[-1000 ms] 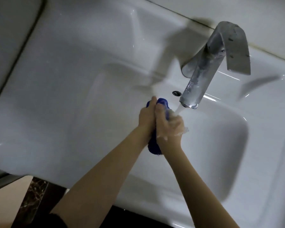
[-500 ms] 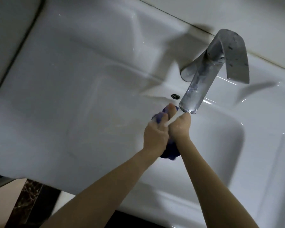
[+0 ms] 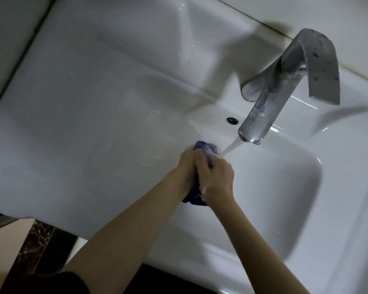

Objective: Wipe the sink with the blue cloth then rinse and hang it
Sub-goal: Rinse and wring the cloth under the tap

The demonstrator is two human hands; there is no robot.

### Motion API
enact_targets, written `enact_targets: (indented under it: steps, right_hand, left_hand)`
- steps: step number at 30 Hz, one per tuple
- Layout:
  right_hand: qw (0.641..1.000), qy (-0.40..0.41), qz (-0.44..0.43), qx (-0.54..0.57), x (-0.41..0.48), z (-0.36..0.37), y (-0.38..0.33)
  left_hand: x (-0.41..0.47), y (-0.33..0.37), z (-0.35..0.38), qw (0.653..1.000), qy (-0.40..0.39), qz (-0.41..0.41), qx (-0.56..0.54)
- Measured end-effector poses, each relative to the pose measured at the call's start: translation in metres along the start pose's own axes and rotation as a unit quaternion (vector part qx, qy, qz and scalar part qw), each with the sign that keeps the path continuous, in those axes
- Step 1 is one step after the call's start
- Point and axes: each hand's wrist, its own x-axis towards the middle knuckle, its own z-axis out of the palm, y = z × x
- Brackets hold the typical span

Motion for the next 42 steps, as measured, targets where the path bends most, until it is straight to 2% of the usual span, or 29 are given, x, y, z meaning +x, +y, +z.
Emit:
enact_targets:
  steps: [2,5,7,9,11,13,15,19,21,23,25,28,30,32,34,36,39,40,42]
  right_hand:
    - [0.999,0.026,0.045,-0.010,0.029,-0.004,0.004]
    - [0.996,0.027,0.087,0.002,0.052,-0.007,0.011]
    - [0.999,0.020,0.047,0.009,0.024,0.001,0.007]
    - [0.999,0.026,-0.041,-0.010,0.002,0.004,-0.004]
    - [0.997,0.049,-0.022,-0.047,0.021,0.001,-0.005]
    - [0.997,0.047,0.029,-0.052,0.054,-0.008,0.002]
    - [0.997,0.038,0.074,0.008,0.070,-0.016,0.007]
    - [0.952,0.045,0.176,0.246,0.061,-0.030,0.002]
    - [0.935,0.019,0.213,0.284,0.054,-0.032,-0.005]
    - [0.939,-0.004,0.217,0.268,0.047,-0.032,-0.005]
    - [0.957,-0.037,0.171,0.231,0.040,-0.033,-0.001]
    - [0.977,-0.083,0.083,0.180,0.028,-0.032,-0.001]
    - [0.987,-0.058,0.041,0.147,0.011,-0.023,-0.011]
    - [0.994,-0.011,-0.038,0.102,-0.009,-0.006,-0.018]
    - [0.994,0.038,-0.104,-0.002,-0.016,0.000,-0.027]
    - [0.991,0.077,-0.072,-0.086,0.014,-0.004,-0.028]
    - [0.998,0.053,0.040,0.008,0.053,-0.017,-0.022]
    - [0.998,0.047,0.049,0.018,0.046,-0.015,-0.020]
    - [0.999,0.035,-0.009,-0.034,0.008,-0.002,-0.015]
  left_hand:
    - [-0.012,-0.016,0.007,0.999,-0.025,-0.042,-0.013]
    - [-0.007,-0.019,0.011,0.998,0.020,-0.046,0.049]
    - [0.005,-0.001,0.001,0.997,0.021,0.001,0.068]
    - [0.016,0.009,-0.004,0.999,-0.015,0.032,0.029]
    - [0.014,0.002,0.005,0.997,-0.065,0.017,0.038]
    - [0.006,-0.008,0.014,0.997,-0.074,-0.023,0.020]
    - [-0.002,-0.006,0.009,0.995,-0.077,-0.064,-0.022]
    - [0.001,-0.005,-0.030,0.979,-0.171,-0.017,-0.111]
    - [-0.003,-0.008,-0.043,0.977,-0.200,0.007,-0.072]
    - [-0.004,-0.014,-0.052,0.978,-0.208,0.024,-0.024]
    - [-0.009,-0.013,-0.056,0.980,-0.190,0.054,0.002]
    - [-0.008,-0.003,-0.050,0.990,-0.108,0.085,-0.001]
    - [-0.004,0.003,-0.040,0.995,-0.072,0.066,-0.012]
    - [-0.002,0.004,-0.032,0.994,-0.100,0.008,-0.039]
    - [-0.004,-0.004,-0.019,0.990,-0.127,-0.005,-0.068]
    - [-0.016,-0.006,-0.006,0.989,-0.128,-0.004,-0.078]
    - [-0.019,-0.001,0.006,0.993,-0.075,-0.035,-0.085]
    - [-0.016,0.004,0.002,0.994,-0.073,-0.047,-0.060]
    - [-0.004,0.014,-0.009,0.992,-0.093,-0.053,-0.061]
